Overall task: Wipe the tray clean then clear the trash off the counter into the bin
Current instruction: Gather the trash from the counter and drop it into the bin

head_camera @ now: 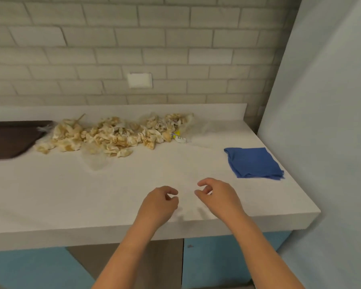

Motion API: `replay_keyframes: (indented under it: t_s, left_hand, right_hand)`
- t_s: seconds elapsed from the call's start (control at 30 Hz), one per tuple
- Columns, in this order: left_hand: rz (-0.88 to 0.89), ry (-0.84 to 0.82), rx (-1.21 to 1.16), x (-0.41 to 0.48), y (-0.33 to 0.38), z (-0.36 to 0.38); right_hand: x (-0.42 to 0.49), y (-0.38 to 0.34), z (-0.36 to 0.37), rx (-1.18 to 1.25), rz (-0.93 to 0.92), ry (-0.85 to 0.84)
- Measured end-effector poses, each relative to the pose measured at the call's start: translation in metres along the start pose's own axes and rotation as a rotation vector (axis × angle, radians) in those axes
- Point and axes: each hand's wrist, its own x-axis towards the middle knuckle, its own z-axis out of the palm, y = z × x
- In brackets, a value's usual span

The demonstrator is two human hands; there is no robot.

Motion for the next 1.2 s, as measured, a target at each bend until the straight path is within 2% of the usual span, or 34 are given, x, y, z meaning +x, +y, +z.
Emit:
replay_keyframes:
  t_s: [0.13,0.37,0.63,0.8,0.9,1.13,1.2]
  left_hand:
    - [0.004,-0.01,-0.019,0.053,-0.021,-0.048]
    - [0.028,-0.057,-0.041,0.142,-0.043,-0.104]
    - [0.095,-0.05,0.182,0.216,-0.05,-0.102]
    - [0.055,-0.058,0.219,0.251,-0.045,-0.089]
    - [0.043,-0.041,0.224,0.273,-0.038,-0.089]
    - [0.043,0.057,0.179,0.314,-0.029,-0.098]
    - [0.04,0.089,0.147,0.322,-0.034,-0.105]
  right_hand:
    - [0.052,-0.033,0.022,-0.019,0.014,0.001]
    - [0.132,-0.066,0.04,-0.043,0.049,0.118]
    - [0.222,-0.062,0.02,-0.042,0.037,0.298]
    - [0.291,-0.061,0.006,-0.073,0.012,0.348]
    - [0.34,-0.056,0.003,-0.23,0.113,0.275]
    - [0.416,0.006,0.028,-0.411,0.361,-0.094]
    - [0.422,0.019,0.041,-0.455,0.417,-0.09]
